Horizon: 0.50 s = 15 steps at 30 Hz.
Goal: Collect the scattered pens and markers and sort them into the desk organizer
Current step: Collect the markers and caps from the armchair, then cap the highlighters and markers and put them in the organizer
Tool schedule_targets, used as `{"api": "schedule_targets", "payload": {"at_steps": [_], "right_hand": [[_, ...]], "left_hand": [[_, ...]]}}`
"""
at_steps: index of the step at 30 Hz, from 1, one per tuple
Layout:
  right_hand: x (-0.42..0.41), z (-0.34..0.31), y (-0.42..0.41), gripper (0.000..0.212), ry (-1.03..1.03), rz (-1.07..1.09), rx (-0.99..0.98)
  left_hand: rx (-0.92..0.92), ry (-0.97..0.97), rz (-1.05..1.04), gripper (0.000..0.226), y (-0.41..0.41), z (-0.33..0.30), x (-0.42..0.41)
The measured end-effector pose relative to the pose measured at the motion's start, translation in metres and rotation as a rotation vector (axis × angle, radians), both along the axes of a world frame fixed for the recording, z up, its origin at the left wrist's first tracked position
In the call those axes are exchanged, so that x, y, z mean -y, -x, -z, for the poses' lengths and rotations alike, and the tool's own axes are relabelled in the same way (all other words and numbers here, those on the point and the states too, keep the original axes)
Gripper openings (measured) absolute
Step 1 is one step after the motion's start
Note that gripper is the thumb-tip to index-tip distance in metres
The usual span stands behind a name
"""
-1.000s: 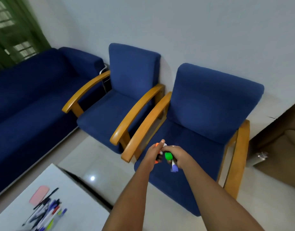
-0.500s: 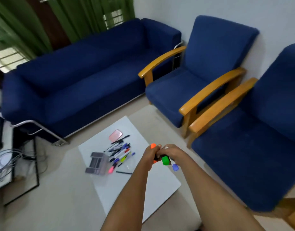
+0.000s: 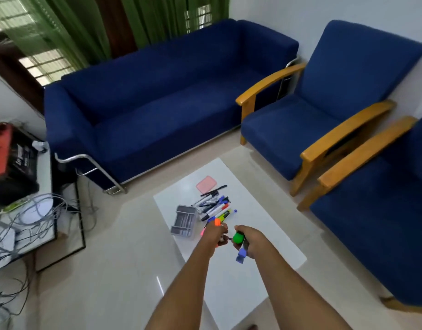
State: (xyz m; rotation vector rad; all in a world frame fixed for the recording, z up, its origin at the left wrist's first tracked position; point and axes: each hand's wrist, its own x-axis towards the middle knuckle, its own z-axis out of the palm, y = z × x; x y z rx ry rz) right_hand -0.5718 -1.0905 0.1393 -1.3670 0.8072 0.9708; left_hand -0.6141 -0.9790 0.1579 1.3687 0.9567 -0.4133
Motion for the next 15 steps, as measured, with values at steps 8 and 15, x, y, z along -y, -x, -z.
{"api": "schedule_targets", "payload": {"at_steps": [8, 15], "right_hand": [[-0.058, 0.007, -0.029, 0.017, -0.003, -0.035, 0.014], [-0.095, 0.026, -0.046, 0.017, 0.039, 0.297, 0.039]], "left_hand": [[-0.014, -0.035, -0.021, 0.021, -0.026, 0.018, -0.05], [0.074, -0.033, 0.192, 0.024, -0.074, 0.048, -0.109]]}}
